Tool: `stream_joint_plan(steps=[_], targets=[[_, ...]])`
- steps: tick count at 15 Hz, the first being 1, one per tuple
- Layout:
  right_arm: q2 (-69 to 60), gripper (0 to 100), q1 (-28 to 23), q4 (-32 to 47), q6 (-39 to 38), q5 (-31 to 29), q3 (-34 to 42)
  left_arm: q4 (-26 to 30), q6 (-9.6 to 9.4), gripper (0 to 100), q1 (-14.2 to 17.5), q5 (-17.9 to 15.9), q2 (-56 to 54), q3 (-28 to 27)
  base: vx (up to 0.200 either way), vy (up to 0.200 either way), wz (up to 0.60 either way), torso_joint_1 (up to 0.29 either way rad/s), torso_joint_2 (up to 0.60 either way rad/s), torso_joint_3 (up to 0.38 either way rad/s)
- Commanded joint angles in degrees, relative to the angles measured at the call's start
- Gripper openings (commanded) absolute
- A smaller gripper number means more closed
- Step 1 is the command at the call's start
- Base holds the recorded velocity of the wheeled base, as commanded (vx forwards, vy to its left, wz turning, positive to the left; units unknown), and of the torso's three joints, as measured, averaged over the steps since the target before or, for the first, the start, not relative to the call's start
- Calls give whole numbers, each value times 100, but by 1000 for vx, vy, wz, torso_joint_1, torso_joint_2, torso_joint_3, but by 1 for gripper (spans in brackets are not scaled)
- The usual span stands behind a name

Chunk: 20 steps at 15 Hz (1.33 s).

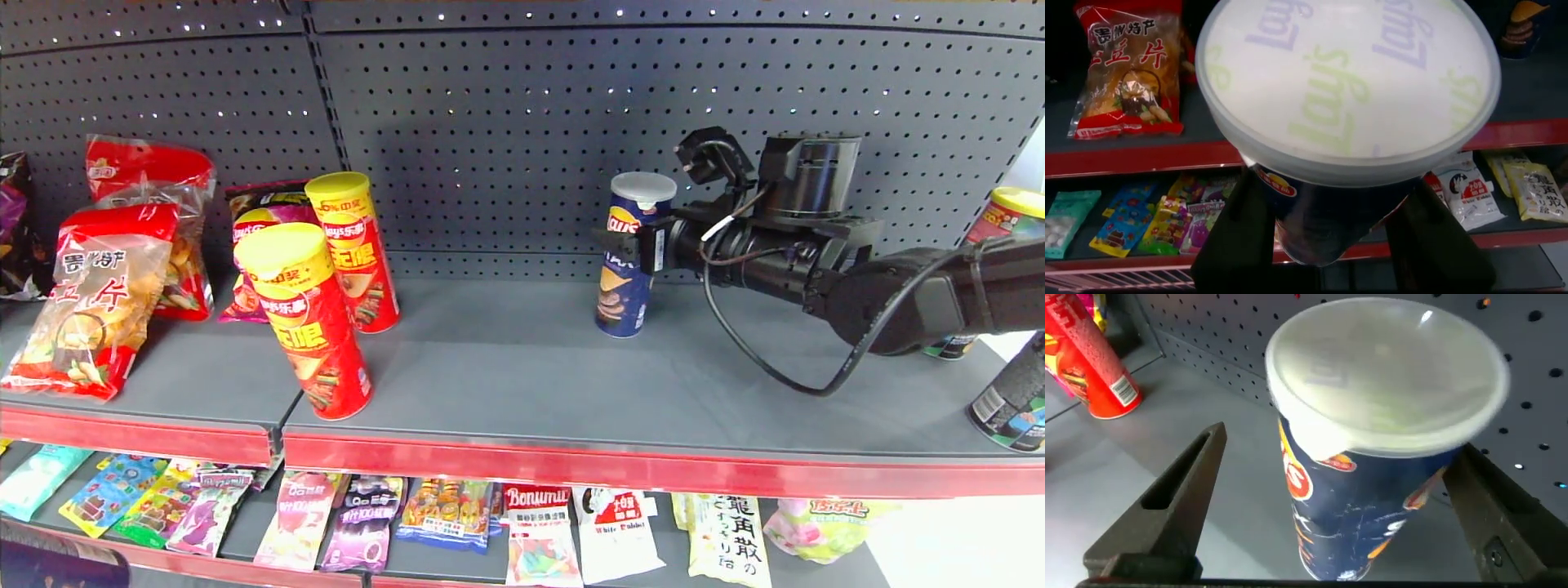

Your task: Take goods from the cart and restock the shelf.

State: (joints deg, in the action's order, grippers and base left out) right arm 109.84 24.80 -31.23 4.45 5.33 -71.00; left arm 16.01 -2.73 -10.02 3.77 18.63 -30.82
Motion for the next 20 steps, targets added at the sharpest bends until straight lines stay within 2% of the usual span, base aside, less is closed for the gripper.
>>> stream_joint_plan(steps=[1, 8, 11, 14, 16, 20], targets=[[108, 0, -1, -6, 21, 3, -11, -1, 1, 0, 0, 1, 1, -3, 0, 0, 0, 0, 0, 0], [82, 0, -27, -14, -14, 100, 60, -1, 9, 0, 0, 1, -43, 6, 0, 0, 0, 0, 0, 0], [-674, 0, -27, 267, 3, 838, 323, -10, 9, 0, 0, 1, -43, -30, 0, 0, 0, 0, 0, 0], [-1588, 0, -36, 961, 74, 1471, 763, -10, 1, 0, -9, -34, 1, -91, 0, 0, 0, 0, 0, 0], [-1790, 0, -115, 1005, 214, 1638, 921, -19, 1, 0, -9, -43, 18, -91, 0, 0, 0, 0, 0, 0], [-2142, 0, -379, 1014, 355, 2570, 1686, -45, 1, 0, -17, -43, 80, -144, 0, 0, 0, 0, 0, 0]])
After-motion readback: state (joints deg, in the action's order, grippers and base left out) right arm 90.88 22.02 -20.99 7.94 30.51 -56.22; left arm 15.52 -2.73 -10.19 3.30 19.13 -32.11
